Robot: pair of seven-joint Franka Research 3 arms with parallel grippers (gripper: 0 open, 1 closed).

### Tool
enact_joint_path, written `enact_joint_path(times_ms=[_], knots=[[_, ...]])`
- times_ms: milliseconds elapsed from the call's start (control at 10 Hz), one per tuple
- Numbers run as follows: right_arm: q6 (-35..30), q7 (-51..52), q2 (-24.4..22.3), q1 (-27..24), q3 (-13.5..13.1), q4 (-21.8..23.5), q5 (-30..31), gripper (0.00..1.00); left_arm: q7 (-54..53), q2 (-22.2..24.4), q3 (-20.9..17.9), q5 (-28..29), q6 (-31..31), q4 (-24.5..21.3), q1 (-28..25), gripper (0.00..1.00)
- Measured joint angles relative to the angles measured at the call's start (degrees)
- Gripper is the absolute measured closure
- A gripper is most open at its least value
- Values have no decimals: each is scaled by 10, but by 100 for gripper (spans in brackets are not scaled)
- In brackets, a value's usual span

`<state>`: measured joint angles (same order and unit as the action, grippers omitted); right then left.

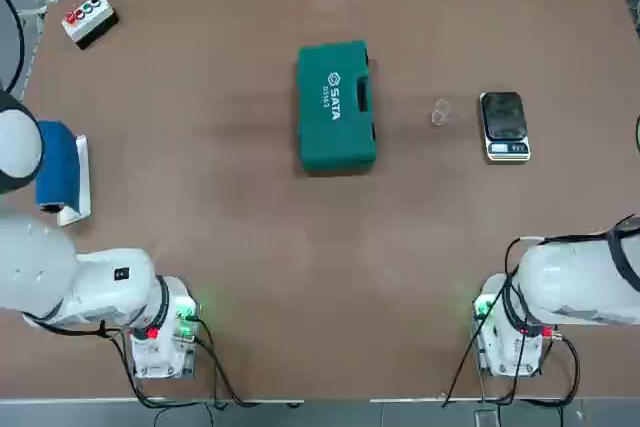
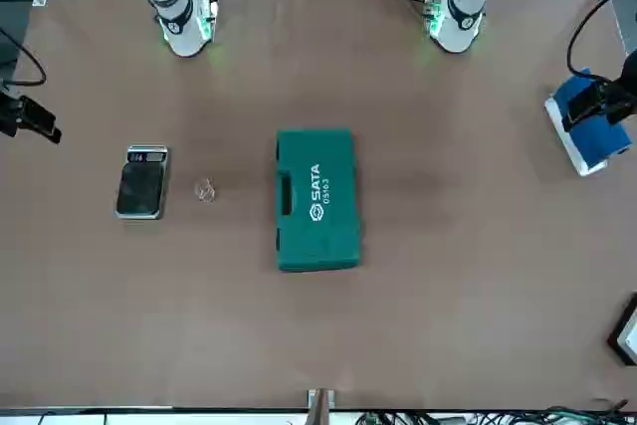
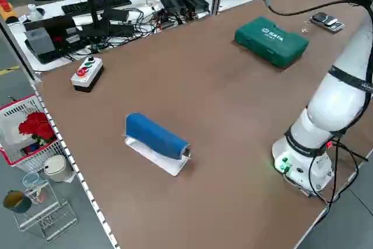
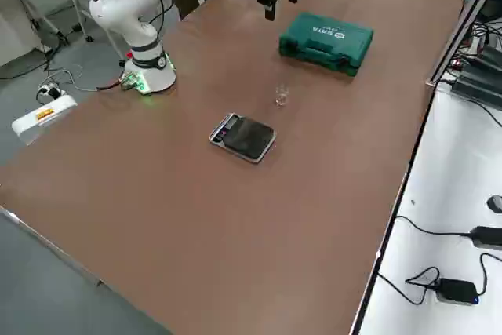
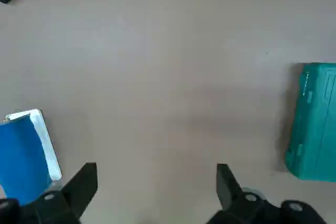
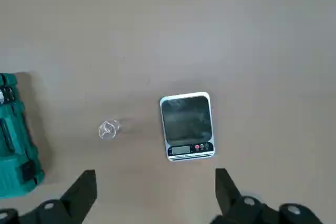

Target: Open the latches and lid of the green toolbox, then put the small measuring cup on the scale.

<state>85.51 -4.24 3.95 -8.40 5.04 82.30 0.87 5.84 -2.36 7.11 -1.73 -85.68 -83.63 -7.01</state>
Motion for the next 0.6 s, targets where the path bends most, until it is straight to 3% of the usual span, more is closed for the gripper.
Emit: enact_joint_path(times_ms=[600], knots=[[13, 0, 1, 1, 6, 9, -2, 0, -1, -2, 9, -1, 0, -2, 4, 0]])
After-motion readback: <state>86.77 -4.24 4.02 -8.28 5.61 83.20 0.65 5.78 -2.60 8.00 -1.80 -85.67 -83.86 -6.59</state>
